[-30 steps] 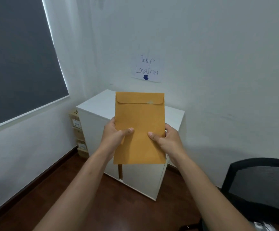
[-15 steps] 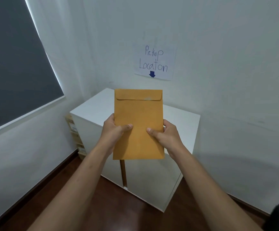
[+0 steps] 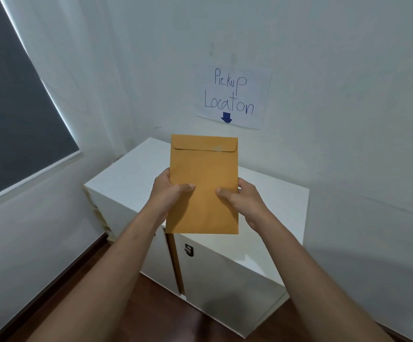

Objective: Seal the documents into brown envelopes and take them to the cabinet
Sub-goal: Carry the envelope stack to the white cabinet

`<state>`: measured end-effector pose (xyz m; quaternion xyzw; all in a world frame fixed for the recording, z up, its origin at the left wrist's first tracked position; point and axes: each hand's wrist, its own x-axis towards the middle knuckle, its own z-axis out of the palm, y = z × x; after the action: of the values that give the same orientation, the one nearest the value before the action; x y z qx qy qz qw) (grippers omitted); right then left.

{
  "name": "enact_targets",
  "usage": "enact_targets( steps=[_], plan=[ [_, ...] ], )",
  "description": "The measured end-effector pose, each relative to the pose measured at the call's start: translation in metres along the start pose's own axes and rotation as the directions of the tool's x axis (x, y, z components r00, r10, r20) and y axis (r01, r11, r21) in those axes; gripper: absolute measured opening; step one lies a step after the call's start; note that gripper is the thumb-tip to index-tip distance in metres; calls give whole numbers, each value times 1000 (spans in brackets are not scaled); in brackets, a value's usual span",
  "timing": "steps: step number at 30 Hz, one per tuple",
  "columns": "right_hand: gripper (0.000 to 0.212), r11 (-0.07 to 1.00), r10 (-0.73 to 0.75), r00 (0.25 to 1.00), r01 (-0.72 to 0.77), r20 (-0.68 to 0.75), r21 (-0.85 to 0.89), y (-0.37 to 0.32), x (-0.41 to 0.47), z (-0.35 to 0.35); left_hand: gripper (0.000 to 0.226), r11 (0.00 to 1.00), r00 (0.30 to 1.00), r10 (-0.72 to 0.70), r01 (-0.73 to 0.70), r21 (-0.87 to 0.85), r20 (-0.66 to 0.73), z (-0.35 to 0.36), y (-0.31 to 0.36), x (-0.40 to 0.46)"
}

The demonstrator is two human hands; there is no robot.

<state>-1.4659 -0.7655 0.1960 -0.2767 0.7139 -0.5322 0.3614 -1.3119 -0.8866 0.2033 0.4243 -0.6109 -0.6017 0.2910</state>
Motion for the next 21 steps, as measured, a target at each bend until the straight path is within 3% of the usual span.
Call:
enact_targets(
  steps=[3, 9, 13, 21],
  plan=[
    [30, 999, 22, 999, -24, -41, -31, 5, 22, 4, 50, 999, 999, -1, 0, 47, 37, 0, -6, 28],
    [44, 995, 61, 977, -77, -206, -71, 22, 62, 30, 63, 992, 998, -8, -1, 130, 69, -10, -31, 84],
    [60, 983, 130, 928, -166, -349, -76, 34, 80, 53, 68, 980, 996, -25, 6, 201, 91, -18, -50, 116],
    [55, 939, 218, 835, -320, -504, -124, 77, 112, 95, 66, 883, 983, -17, -71, 464, 183, -22, -95, 180]
  ],
)
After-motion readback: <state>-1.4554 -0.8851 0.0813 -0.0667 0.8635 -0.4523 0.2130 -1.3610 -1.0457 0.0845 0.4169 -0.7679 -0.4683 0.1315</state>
